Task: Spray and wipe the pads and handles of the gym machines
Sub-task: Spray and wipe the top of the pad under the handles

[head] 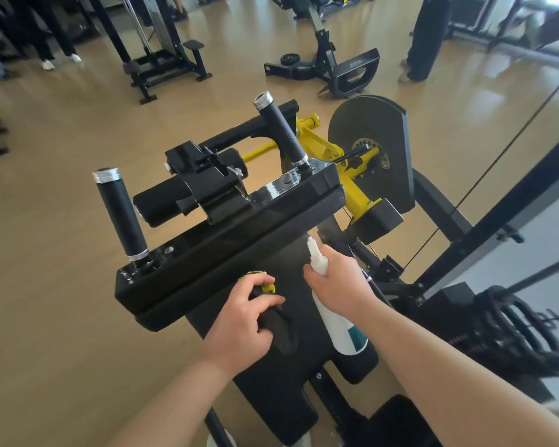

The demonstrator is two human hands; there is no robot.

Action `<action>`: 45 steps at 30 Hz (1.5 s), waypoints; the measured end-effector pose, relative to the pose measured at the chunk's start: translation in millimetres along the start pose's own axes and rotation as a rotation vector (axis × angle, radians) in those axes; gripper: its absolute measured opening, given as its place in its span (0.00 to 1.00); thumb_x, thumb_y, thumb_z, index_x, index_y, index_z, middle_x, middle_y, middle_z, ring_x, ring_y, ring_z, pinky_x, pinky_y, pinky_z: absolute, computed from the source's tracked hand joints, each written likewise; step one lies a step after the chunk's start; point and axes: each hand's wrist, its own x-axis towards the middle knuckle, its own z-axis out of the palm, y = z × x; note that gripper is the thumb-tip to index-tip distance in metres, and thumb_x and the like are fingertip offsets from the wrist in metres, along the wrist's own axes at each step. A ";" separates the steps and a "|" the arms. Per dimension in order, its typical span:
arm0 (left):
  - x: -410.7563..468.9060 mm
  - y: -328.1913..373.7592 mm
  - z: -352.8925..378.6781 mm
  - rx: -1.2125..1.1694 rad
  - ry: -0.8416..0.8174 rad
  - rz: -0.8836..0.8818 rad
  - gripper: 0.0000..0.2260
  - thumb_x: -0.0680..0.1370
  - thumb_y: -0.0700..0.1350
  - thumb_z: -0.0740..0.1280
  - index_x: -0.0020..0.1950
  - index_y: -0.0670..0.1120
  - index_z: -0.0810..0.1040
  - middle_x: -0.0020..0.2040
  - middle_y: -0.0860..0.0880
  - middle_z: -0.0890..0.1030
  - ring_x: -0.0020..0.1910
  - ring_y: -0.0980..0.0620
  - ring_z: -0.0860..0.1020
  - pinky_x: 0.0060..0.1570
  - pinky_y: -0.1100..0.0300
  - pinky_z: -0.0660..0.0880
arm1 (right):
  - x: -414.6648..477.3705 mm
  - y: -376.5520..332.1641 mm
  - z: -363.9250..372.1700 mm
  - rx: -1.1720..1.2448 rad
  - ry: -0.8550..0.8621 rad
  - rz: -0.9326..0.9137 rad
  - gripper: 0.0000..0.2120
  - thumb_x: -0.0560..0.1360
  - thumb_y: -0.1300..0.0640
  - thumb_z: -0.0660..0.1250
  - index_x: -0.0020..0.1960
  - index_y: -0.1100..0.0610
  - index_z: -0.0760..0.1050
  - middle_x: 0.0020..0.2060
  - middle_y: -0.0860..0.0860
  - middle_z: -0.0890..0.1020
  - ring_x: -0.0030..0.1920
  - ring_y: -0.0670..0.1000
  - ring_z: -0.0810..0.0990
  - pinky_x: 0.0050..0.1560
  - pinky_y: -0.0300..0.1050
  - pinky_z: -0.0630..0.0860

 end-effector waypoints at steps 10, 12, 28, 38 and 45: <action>14.2 14.8 7.7 -0.066 0.072 -0.050 0.18 0.70 0.30 0.72 0.54 0.49 0.85 0.65 0.54 0.73 0.66 0.56 0.74 0.65 0.75 0.66 | 15.0 6.5 -10.1 0.190 0.130 0.097 0.09 0.81 0.46 0.65 0.53 0.51 0.74 0.44 0.47 0.80 0.44 0.49 0.78 0.41 0.45 0.72; 16.9 17.5 8.5 -0.079 0.096 -0.053 0.18 0.70 0.30 0.72 0.55 0.48 0.85 0.65 0.53 0.73 0.67 0.54 0.74 0.65 0.76 0.66 | 16.4 6.7 -13.0 0.197 0.123 0.110 0.09 0.81 0.46 0.66 0.54 0.51 0.73 0.44 0.47 0.79 0.44 0.49 0.78 0.40 0.45 0.72; -20.9 -60.7 -55.6 0.775 0.094 0.203 0.21 0.77 0.35 0.64 0.71 0.43 0.78 0.78 0.39 0.67 0.80 0.37 0.58 0.76 0.38 0.56 | -11.5 -25.0 29.8 0.064 -0.053 -0.043 0.09 0.80 0.46 0.69 0.52 0.51 0.75 0.43 0.46 0.80 0.42 0.47 0.79 0.38 0.41 0.73; -42.2 -58.9 -39.8 0.738 0.135 -0.137 0.27 0.77 0.70 0.58 0.47 0.45 0.72 0.82 0.35 0.51 0.81 0.32 0.45 0.76 0.31 0.52 | -24.7 -40.0 54.8 0.043 -0.104 -0.046 0.07 0.78 0.48 0.70 0.51 0.51 0.76 0.41 0.46 0.81 0.39 0.44 0.78 0.33 0.37 0.69; -1.6 -49.9 -17.2 0.763 0.112 -0.129 0.20 0.79 0.62 0.64 0.56 0.46 0.66 0.80 0.34 0.35 0.78 0.28 0.36 0.73 0.30 0.35 | -21.9 -23.9 56.1 0.099 -0.089 0.033 0.08 0.79 0.47 0.70 0.55 0.44 0.73 0.44 0.42 0.78 0.43 0.46 0.79 0.38 0.40 0.74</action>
